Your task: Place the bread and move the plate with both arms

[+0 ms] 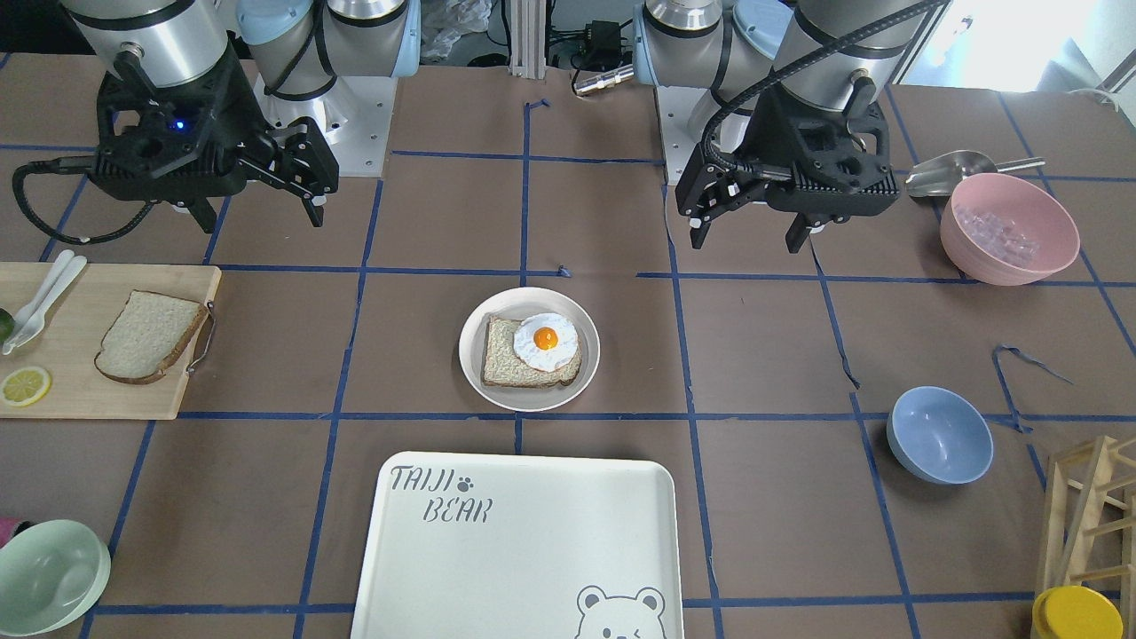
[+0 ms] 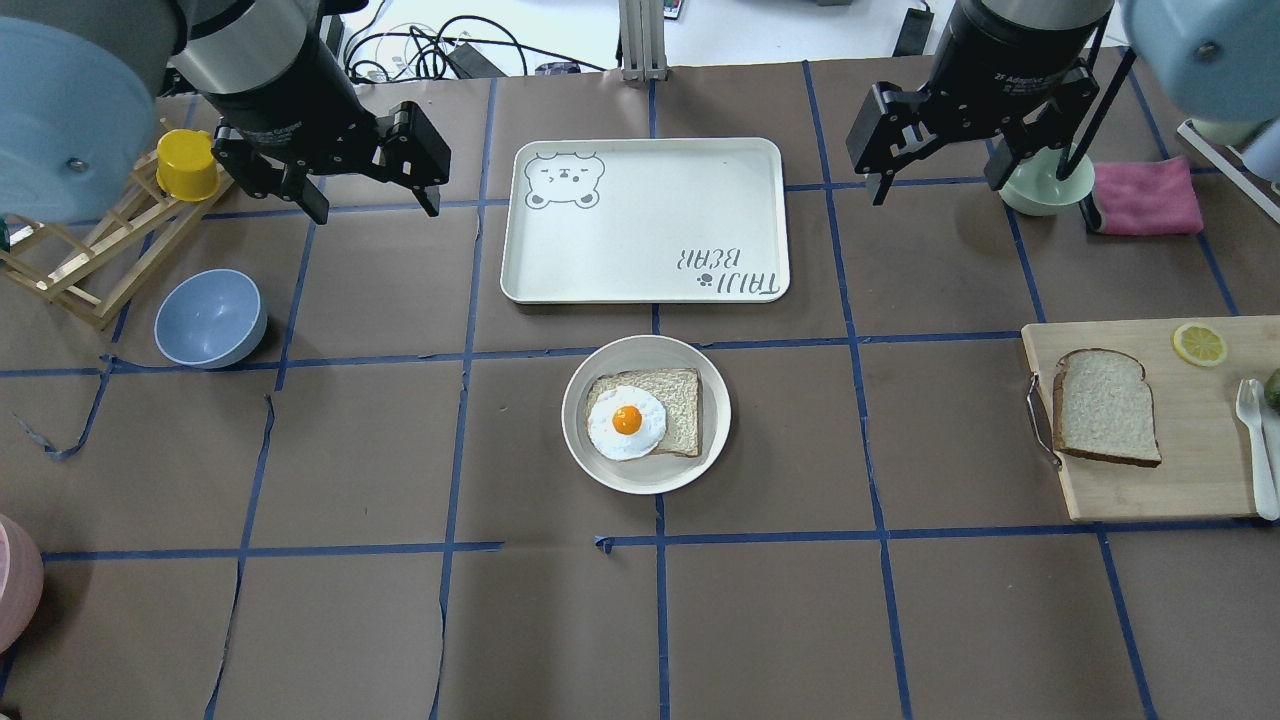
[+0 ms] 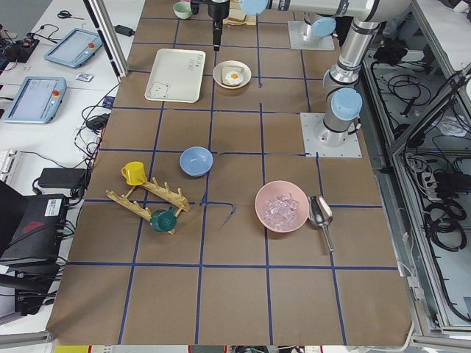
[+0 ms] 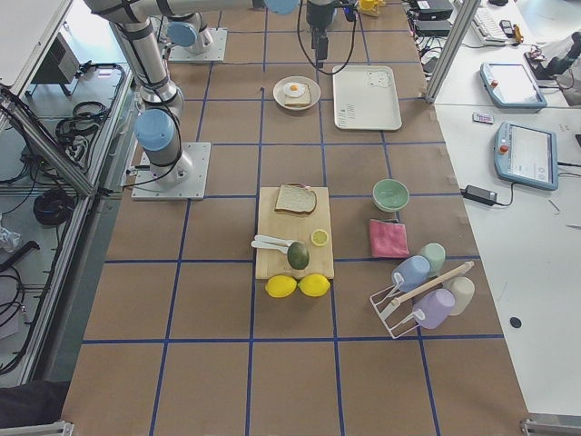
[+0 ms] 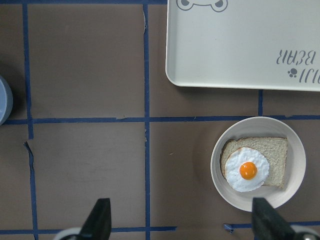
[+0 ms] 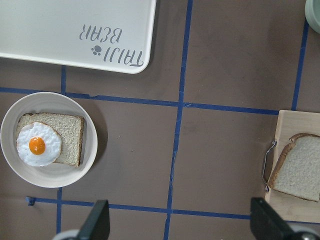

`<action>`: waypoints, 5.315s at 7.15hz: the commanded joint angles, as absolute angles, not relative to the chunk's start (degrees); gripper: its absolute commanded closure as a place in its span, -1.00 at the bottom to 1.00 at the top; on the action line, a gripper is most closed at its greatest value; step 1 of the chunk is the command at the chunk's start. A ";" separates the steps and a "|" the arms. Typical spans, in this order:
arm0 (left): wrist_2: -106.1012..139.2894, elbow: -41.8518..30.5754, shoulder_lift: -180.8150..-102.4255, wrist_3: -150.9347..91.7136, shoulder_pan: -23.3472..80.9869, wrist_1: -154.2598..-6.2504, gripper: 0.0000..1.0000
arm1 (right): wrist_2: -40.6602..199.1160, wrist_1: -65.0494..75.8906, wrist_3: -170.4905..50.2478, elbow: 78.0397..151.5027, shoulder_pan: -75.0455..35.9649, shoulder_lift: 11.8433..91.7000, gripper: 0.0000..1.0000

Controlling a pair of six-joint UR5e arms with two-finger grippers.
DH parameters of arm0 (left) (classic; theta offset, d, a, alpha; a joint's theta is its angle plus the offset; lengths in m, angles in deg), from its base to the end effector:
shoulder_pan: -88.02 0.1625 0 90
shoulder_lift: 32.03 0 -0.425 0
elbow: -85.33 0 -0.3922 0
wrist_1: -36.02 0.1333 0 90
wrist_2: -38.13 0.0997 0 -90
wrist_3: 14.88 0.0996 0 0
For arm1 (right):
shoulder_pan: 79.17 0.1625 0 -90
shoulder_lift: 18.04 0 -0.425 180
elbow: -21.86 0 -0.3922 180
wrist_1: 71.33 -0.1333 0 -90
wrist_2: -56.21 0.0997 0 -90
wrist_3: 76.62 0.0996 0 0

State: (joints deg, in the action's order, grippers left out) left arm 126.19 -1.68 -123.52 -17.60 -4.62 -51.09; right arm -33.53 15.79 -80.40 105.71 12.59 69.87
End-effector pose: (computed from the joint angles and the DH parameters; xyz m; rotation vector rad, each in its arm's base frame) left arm -0.1600 -0.5033 0.5060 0.0002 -3.1020 0.1163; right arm 0.1493 -0.5041 0.5175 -0.1517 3.1336 -0.0324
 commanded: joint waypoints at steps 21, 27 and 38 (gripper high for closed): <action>126.02 -1.59 -122.82 -17.34 -4.71 -51.25 -1.00 | -34.23 15.33 -80.40 107.12 12.50 69.85 -1.00; 125.84 -1.68 -122.82 -17.34 -4.71 -51.25 -1.00 | -40.43 20.49 -81.55 115.43 8.04 68.63 -1.00; 125.93 -1.50 -122.73 -17.34 -4.62 -51.25 -1.00 | -46.36 58.47 -91.48 147.28 -10.88 61.61 -0.93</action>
State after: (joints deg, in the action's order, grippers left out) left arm 125.93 -1.53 -122.74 -17.34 -4.66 -51.25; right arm -46.40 56.24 -91.14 147.09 -10.58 63.57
